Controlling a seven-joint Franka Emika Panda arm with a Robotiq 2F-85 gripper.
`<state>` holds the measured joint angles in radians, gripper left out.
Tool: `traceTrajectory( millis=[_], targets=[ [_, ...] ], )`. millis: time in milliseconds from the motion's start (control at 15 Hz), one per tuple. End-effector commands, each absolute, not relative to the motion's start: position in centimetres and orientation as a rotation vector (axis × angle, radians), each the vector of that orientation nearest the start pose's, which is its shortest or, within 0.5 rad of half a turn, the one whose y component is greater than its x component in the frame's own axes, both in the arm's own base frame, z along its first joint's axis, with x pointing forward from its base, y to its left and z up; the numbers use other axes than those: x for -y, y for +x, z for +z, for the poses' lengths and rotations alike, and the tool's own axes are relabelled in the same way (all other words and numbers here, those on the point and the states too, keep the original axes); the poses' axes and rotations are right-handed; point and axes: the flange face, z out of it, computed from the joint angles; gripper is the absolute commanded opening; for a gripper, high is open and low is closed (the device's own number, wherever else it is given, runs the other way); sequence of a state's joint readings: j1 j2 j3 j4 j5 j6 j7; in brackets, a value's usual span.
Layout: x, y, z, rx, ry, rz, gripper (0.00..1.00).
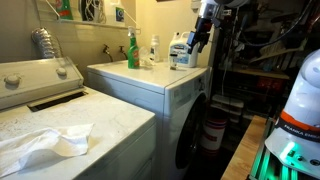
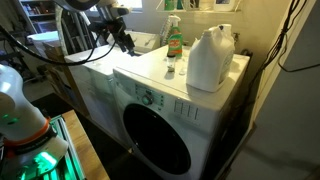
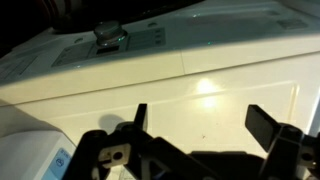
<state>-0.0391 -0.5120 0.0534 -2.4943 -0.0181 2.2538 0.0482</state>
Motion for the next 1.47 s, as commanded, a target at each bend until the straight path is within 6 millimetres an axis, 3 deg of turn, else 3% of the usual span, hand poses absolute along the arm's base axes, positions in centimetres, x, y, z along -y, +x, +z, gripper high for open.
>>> traceTrajectory(
  millis=[0,133,200,400,600,1400],
  targets=[
    [0.2,45.3,46.6,-0.101,-3.197,-0.450,1.00],
    [0.6,46.9,45.4,-0.099,-3.155,-0.424,1.00],
    [0.0,45.0,46.4,-0.086,-3.170,-0.445,1.00],
    [0.5,46.7,45.3,-0.097,-3.168,-0.416,1.00],
    [0.4,47.0,45.4,-0.097,-3.167,-0.420,1.00],
    [4.6,52.2,43.2,-0.257,-3.177,-0.712,1.00]
  ],
)
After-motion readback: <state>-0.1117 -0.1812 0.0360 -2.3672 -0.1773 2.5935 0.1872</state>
